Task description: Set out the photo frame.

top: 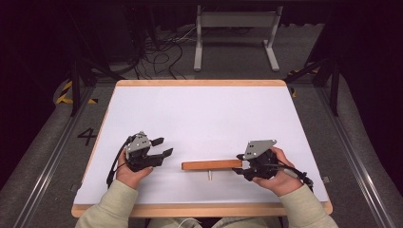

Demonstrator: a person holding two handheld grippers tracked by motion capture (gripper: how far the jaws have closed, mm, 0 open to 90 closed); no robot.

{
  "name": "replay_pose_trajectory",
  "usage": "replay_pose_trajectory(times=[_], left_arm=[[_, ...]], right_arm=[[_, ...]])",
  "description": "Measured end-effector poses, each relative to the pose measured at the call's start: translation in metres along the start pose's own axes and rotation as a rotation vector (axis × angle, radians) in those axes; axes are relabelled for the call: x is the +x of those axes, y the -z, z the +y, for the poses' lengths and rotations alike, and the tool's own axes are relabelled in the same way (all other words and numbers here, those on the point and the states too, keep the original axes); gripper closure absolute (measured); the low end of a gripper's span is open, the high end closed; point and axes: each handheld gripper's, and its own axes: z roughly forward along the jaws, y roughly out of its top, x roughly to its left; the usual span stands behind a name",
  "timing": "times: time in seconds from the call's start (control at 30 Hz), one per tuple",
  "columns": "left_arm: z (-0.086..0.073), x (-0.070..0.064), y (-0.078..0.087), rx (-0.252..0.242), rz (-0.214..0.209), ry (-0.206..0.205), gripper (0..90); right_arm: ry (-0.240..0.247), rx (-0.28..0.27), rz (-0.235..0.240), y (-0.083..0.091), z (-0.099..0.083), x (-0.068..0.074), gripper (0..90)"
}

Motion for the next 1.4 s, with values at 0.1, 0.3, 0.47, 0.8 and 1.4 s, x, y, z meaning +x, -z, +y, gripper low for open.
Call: replay_pose_trajectory(times=[0.1, 0.3, 0.47, 0.8, 1.4], left_arm=[[0.001, 0.001, 0.0, 0.014, 0.044, 0.001, 41.9], [0.002, 0.004, 0.002, 0.017, 0.08, 0.008, 41.2], [0.002, 0.005, 0.003, 0.013, 0.08, 0.029, 40.4], [0.001, 0.005, 0.0, 0.032, 0.093, 0.028, 39.8], [0.001, 0.005, -0.001, 0.035, 0.084, 0.019, 39.7]], right_arm=[[-0.032, 0.025, -0.03, 0.004, -0.002, 0.0, 50.3], [-0.079, 0.049, -0.044, 0.011, -0.009, 0.0, 56.7], [-0.126, 0.066, -0.017, 0.007, -0.016, -0.003, 70.8], [-0.121, 0.117, 0.077, -0.013, -0.023, -0.001, 89.7], [-0.182, 0.055, 0.09, -0.035, -0.032, -0.006, 90.0]])
